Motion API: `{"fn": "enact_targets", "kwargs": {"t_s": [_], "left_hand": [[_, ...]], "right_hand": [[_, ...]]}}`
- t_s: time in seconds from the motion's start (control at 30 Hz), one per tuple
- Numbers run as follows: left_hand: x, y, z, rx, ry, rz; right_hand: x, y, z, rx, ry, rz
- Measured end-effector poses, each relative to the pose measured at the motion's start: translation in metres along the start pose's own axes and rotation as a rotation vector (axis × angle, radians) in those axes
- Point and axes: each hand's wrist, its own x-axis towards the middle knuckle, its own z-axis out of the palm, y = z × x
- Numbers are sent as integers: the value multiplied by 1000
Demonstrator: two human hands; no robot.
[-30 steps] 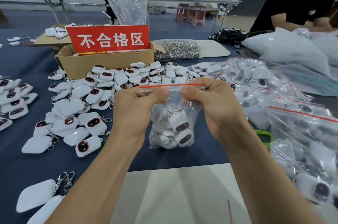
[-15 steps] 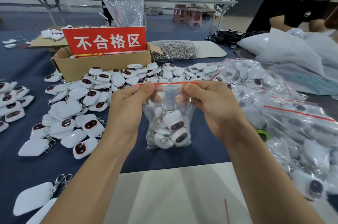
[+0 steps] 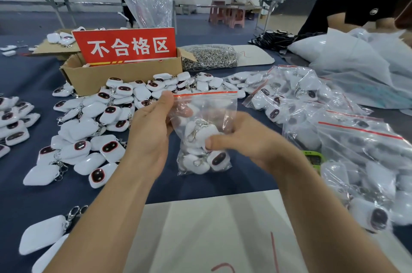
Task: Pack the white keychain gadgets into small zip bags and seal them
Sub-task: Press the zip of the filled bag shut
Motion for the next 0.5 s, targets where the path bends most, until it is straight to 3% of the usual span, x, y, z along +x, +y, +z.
{"fn": "enact_targets", "kwargs": {"t_s": [0.1,0.27,0.37,0.5], "left_hand": [[0,-4,3,-70,95,-29],[-9,4,8,-68,181,79],[-14,12,12,1,103,122],[-30,13,31,259,-89,76]], "right_hand": [[-2,2,12,-37,36,39],[-15,-13,13,-82,70,2],[-39,-17,7,-24,162,-18],[-87,-25,-26,24,472,-24]]}}
